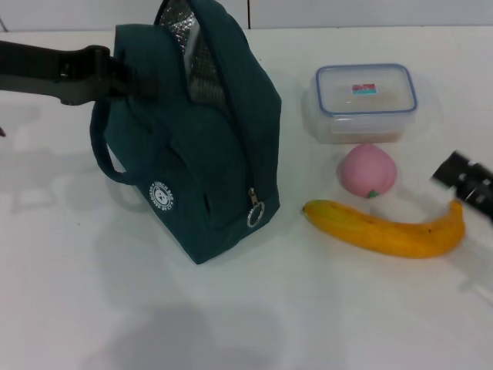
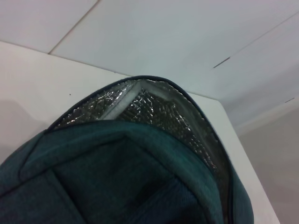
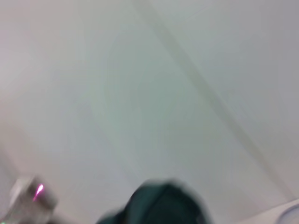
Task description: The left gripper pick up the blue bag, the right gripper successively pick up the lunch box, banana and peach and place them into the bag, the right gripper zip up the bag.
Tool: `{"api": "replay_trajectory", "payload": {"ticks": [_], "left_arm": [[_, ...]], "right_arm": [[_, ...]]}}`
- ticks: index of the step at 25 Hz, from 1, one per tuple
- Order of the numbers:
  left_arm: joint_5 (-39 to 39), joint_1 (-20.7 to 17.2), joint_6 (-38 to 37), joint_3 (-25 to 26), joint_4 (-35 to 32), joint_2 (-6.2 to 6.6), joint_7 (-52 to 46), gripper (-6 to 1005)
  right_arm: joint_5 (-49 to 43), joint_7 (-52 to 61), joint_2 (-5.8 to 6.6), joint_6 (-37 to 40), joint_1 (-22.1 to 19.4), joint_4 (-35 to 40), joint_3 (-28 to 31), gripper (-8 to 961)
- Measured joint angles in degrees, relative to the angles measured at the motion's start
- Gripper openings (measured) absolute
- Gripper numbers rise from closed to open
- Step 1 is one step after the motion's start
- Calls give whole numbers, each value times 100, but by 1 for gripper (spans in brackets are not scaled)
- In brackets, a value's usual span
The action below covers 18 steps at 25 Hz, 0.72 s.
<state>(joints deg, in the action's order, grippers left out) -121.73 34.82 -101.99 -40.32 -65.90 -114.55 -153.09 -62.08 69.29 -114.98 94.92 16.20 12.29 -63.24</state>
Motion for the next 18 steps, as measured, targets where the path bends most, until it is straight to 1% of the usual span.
{"api": "replay_trajectory", "payload": {"ticks": [3, 6, 11, 14, 18], "left_arm": [[0, -30, -5, -14, 0, 4, 29, 33], [4, -43, -20, -28, -1, 4, 58, 33], [47, -46, -75, -29, -26, 4, 103, 34], [58, -27, -76, -38, -34, -10, 128, 34], [63, 11, -76, -38, -26, -28, 170, 34]], "right_arm": [[159, 737, 3, -191, 2, -205, 517, 846], [231, 1599, 11, -759, 0, -370, 1006, 845], [278, 2275, 8, -1392, 117, -355, 1153, 845], [369, 2576, -16, -1660, 289, -392, 1233, 845], [409, 2711, -38, -1981, 633, -429, 1258, 844]]}}
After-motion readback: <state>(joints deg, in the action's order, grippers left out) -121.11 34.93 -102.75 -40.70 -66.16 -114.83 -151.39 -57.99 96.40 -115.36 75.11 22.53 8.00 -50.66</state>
